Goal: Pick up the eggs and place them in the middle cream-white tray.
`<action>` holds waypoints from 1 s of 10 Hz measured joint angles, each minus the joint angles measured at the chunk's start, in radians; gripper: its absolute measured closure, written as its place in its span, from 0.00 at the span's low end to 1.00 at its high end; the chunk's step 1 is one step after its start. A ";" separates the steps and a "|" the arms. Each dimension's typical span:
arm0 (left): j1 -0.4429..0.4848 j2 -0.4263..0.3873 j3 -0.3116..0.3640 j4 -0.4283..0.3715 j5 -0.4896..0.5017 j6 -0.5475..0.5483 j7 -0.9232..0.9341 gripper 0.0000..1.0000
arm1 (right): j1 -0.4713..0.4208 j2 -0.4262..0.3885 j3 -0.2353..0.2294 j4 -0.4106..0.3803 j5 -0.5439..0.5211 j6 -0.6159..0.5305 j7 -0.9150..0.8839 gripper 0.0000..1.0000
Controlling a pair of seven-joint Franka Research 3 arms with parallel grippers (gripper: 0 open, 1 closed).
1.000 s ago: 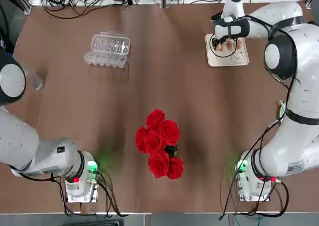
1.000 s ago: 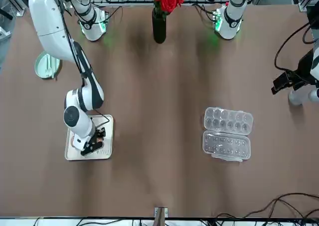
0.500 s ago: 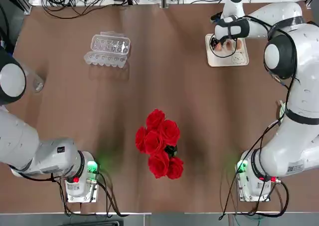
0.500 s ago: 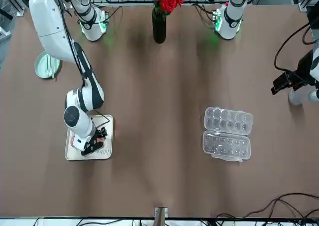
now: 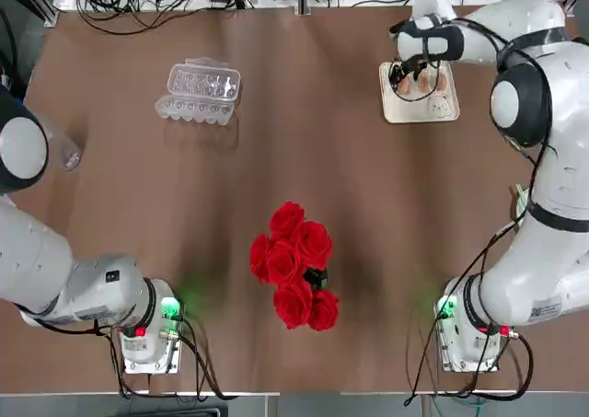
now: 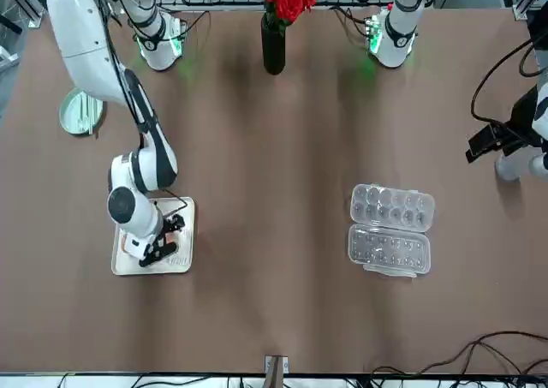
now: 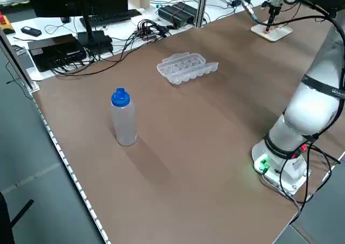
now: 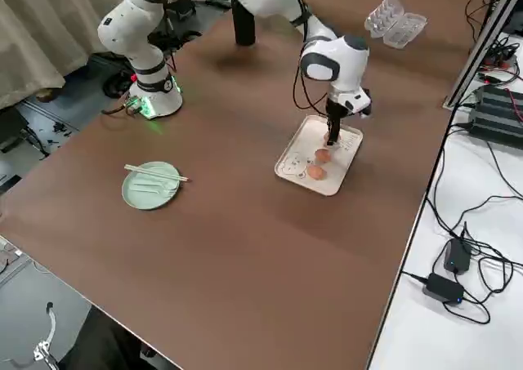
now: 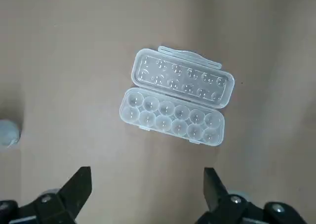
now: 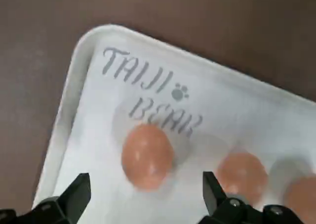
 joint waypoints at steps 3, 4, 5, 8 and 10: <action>0.000 0.000 0.000 0.000 0.000 0.000 0.000 0.00 | -0.012 -0.147 -0.003 0.179 0.041 -0.403 -0.010 0.00; 0.000 0.000 0.000 0.000 0.000 0.000 0.000 0.00 | -0.029 -0.190 -0.005 0.266 0.044 -0.524 -0.010 0.00; 0.000 0.000 0.000 0.000 0.000 0.000 0.000 0.00 | -0.057 -0.219 -0.006 0.337 0.044 -0.584 -0.010 0.00; 0.000 0.001 0.000 -0.001 0.000 0.000 0.000 0.00 | -0.168 -0.260 -0.009 0.438 0.045 -0.606 -0.016 0.00; 0.000 0.001 0.000 -0.001 0.000 0.000 0.000 0.00 | -0.246 -0.292 -0.011 0.455 0.045 -0.606 -0.016 0.00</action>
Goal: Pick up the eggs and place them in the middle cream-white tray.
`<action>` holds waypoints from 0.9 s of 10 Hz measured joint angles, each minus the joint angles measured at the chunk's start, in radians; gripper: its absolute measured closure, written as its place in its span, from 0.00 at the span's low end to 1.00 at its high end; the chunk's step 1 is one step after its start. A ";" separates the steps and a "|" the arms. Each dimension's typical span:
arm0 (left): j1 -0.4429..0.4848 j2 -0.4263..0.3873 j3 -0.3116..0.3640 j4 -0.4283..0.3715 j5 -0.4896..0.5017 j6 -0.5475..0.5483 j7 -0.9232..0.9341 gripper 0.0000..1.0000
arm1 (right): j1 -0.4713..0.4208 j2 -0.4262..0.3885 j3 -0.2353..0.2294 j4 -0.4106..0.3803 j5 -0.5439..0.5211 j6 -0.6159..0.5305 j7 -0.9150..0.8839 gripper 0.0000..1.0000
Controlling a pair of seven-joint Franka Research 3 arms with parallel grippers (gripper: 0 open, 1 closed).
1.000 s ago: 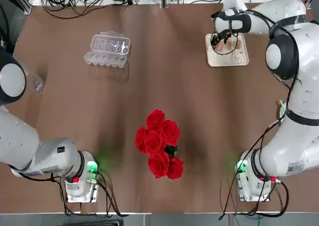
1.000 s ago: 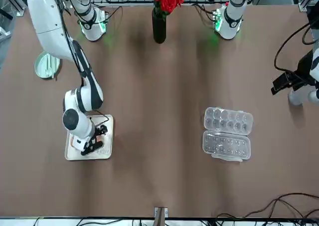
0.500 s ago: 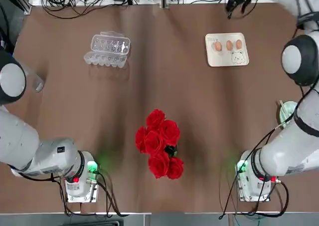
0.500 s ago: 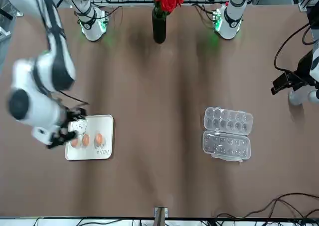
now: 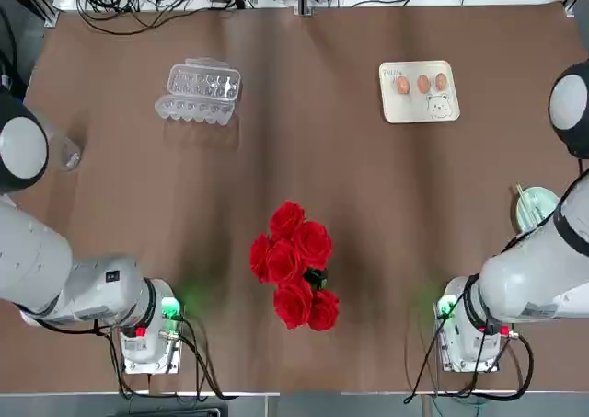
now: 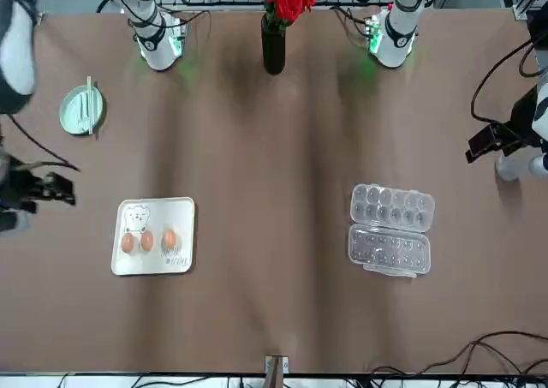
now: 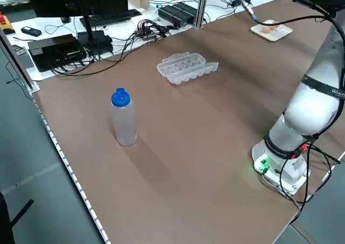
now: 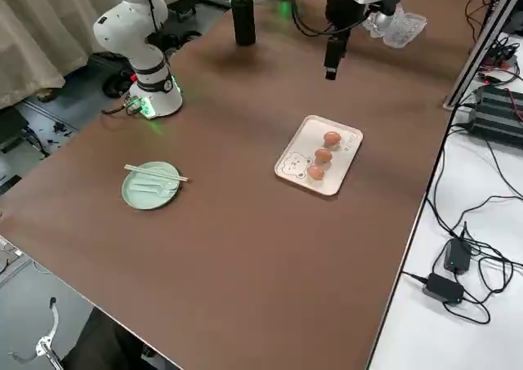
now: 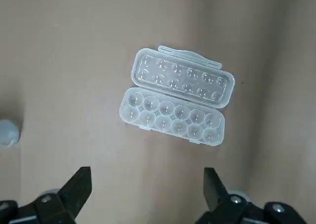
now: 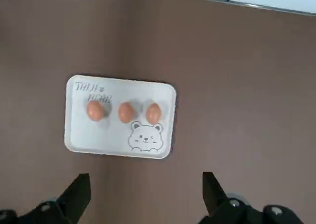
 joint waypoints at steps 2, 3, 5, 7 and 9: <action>0.000 0.000 0.000 0.000 0.000 0.000 0.000 0.00 | -0.031 -0.042 0.001 0.003 0.007 -0.004 0.026 0.00; 0.000 0.001 0.000 0.000 0.000 0.000 0.005 0.00 | -0.029 -0.055 0.010 0.003 0.008 -0.005 0.090 0.00; 0.000 0.002 0.000 -0.001 0.000 0.000 0.040 0.00 | -0.022 -0.063 0.020 0.003 0.008 -0.002 0.159 0.00; -0.001 0.002 0.000 -0.001 0.000 0.000 0.060 0.00 | -0.020 -0.088 0.020 0.000 0.008 -0.002 0.161 0.00; -0.004 0.002 -0.006 0.000 0.000 -0.017 0.063 0.00 | -0.018 -0.123 0.020 -0.024 0.009 -0.005 0.134 0.00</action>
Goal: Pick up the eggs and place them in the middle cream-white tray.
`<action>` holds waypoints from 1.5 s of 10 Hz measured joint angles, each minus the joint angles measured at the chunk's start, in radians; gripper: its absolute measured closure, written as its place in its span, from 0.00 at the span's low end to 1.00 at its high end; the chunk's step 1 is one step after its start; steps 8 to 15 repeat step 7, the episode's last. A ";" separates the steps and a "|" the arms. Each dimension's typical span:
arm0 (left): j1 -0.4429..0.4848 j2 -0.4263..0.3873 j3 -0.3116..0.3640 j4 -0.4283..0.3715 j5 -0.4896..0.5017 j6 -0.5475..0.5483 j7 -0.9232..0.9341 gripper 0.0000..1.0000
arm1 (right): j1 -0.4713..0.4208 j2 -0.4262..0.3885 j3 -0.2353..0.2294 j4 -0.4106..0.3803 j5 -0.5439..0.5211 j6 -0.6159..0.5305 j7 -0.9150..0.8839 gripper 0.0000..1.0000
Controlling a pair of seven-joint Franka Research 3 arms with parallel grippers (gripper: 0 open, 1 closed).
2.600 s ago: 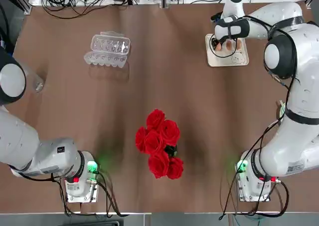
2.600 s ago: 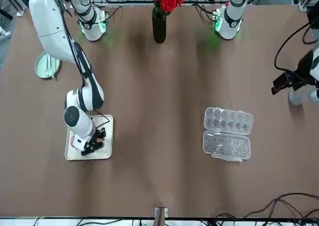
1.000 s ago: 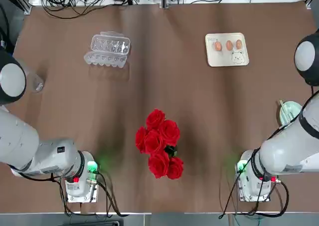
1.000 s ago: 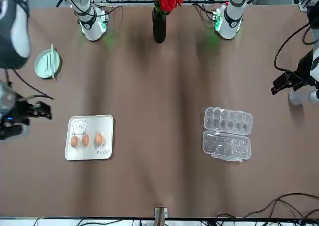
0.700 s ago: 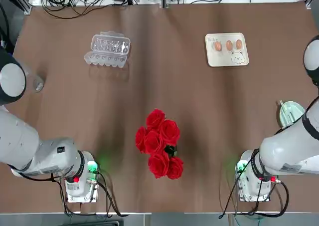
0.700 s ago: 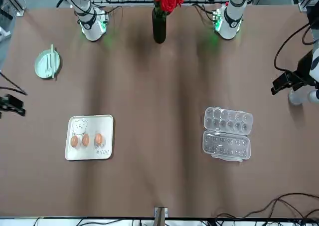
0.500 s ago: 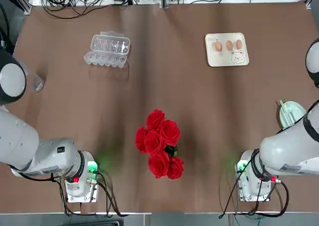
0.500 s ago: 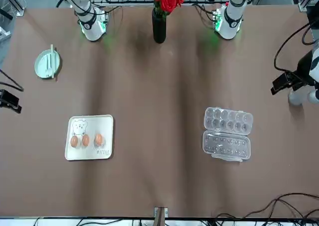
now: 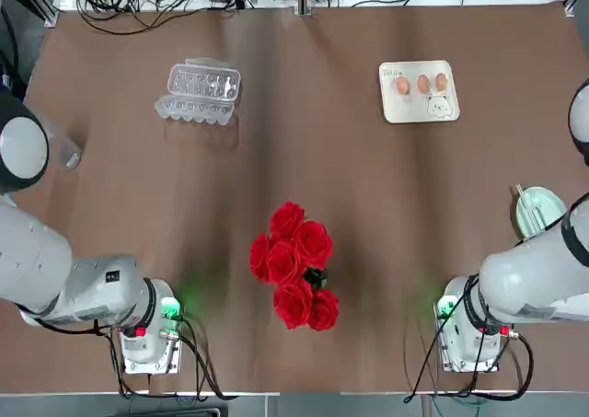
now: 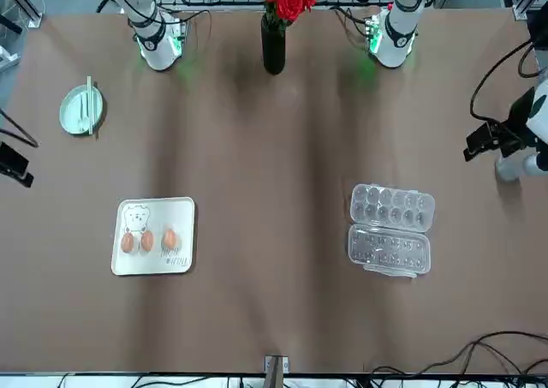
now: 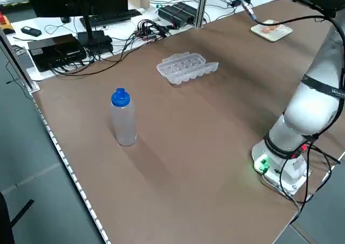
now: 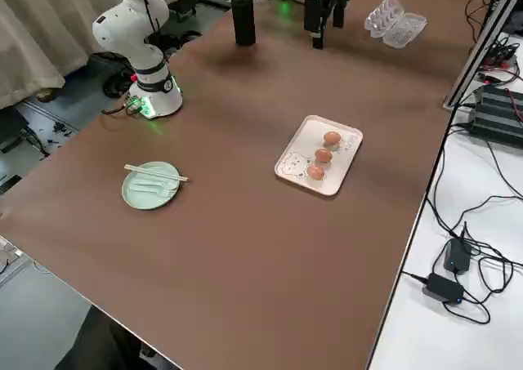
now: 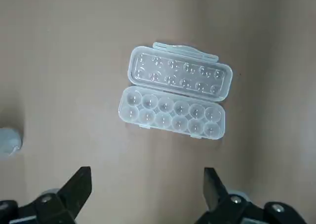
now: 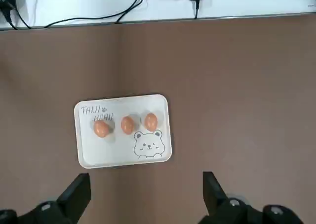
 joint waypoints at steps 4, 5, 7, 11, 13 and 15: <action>0.004 -0.005 -0.001 0.011 0.000 -0.030 0.065 0.00 | 0.061 -0.072 -0.095 -0.082 0.016 0.004 -0.058 0.02; 0.004 -0.007 0.000 0.012 0.000 -0.035 0.069 0.00 | 0.075 -0.073 -0.112 -0.087 0.027 0.004 -0.060 0.02; 0.003 -0.007 0.000 0.013 0.013 -0.037 0.070 0.00 | 0.086 -0.073 -0.118 -0.104 0.031 0.007 -0.060 0.02; 0.003 -0.007 0.000 0.013 0.013 -0.037 0.070 0.00 | 0.086 -0.073 -0.118 -0.104 0.031 0.007 -0.060 0.02; 0.003 -0.007 0.000 0.013 0.013 -0.037 0.070 0.00 | 0.086 -0.073 -0.118 -0.104 0.031 0.007 -0.060 0.02; 0.003 -0.007 0.000 0.013 0.013 -0.037 0.070 0.00 | 0.086 -0.073 -0.118 -0.104 0.031 0.007 -0.060 0.02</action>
